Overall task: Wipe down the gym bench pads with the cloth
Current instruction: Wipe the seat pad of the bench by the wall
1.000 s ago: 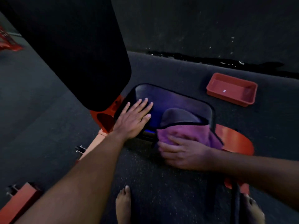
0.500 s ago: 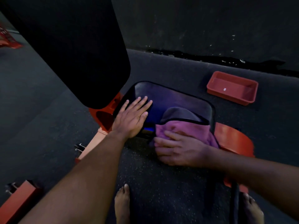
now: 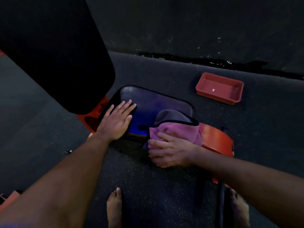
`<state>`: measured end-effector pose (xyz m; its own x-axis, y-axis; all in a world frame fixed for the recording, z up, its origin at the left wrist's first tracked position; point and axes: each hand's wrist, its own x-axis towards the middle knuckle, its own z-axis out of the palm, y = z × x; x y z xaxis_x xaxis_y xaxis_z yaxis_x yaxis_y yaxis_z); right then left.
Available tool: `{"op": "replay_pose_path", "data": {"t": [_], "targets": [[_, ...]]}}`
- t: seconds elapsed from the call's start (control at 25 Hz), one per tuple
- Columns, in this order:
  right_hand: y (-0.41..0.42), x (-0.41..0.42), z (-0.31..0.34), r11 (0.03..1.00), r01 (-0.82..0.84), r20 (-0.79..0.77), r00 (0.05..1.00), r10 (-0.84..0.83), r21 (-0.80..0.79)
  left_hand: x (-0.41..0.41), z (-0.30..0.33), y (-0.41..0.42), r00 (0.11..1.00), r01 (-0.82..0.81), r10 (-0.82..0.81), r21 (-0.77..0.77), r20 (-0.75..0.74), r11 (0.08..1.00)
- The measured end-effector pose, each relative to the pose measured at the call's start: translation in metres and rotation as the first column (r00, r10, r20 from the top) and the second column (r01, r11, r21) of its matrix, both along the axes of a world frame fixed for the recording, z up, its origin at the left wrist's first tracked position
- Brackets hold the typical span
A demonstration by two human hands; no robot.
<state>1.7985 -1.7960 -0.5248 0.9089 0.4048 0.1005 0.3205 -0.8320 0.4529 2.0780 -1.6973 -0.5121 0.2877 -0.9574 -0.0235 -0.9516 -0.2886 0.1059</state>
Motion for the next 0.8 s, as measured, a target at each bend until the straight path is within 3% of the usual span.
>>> {"op": "replay_pose_path", "data": {"t": [0.08, 0.12, 0.16, 0.2, 0.24, 0.28, 0.36, 0.4, 0.44, 0.56, 0.64, 0.8], "targets": [[-0.010, -0.040, 0.017, 0.976, 0.130, 0.071, 0.987, -0.145, 0.177, -0.021, 0.019, -0.011, 0.991, -0.095, 0.102, 0.085, -0.087, 0.992], [-0.022, -0.062, 0.026, 0.906, 0.229, 0.095, 0.955, -0.280, 0.356, -0.039, 0.025, -0.018, 0.977, -0.154, 0.166, 0.095, -0.132, 0.983], [-0.034, -0.082, 0.037, 0.741, 0.329, 0.090, 0.882, -0.463, 0.585, -0.058, 0.026, -0.023, 0.965, -0.190, 0.201, 0.083, -0.168, 0.978], [-0.048, -0.097, 0.050, 0.499, 0.355, 0.075, 0.752, -0.655, 0.790, -0.078, 0.024, -0.027, 0.961, -0.203, 0.212, 0.065, -0.178, 0.977], [-0.063, -0.106, 0.058, 0.248, 0.273, 0.031, 0.612, -0.790, 0.930, -0.094, 0.019, -0.031, 0.966, -0.207, 0.212, 0.054, -0.149, 0.977], [-0.076, -0.107, 0.060, 0.046, 0.146, -0.036, 0.511, -0.859, 0.988, -0.103, 0.013, -0.034, 0.972, -0.208, 0.212, 0.046, -0.101, 0.977], [-0.099, -0.074, 0.052, -0.180, 0.019, -0.165, 0.504, -0.848, 0.983, -0.099, 0.003, -0.041, 0.977, -0.209, 0.210, 0.040, -0.023, 0.977], [-0.103, -0.051, 0.042, -0.210, 0.054, -0.205, 0.538, -0.817, 0.976, -0.093, 0.000, -0.042, 0.981, -0.193, 0.192, 0.059, 0.015, 0.979], [-0.111, -0.028, 0.027, -0.170, 0.157, -0.229, 0.552, -0.802, 0.973, -0.090, 0.000, -0.044, 0.987, -0.156, 0.154, 0.077, 0.039, 0.985], [-0.163, 0.026, 0.009, -0.138, 0.491, -0.405, 0.492, -0.771, 0.860, -0.080, -0.001, -0.049, 0.998, -0.025, 0.020, 0.086, 0.060, 0.996], [-0.194, 0.062, 0.014, -0.207, 0.548, -0.553, 0.599, -0.579, 0.811, -0.077, -0.003, -0.048, 0.998, -0.004, -0.001, 0.080, 0.060, 0.997], [-0.207, 0.117, 0.027, -0.058, 0.634, -0.596, 0.687, -0.416, 0.771, -0.077, -0.007, -0.048, 0.998, 0.004, -0.008, 0.057, 0.066, 0.998]]}}
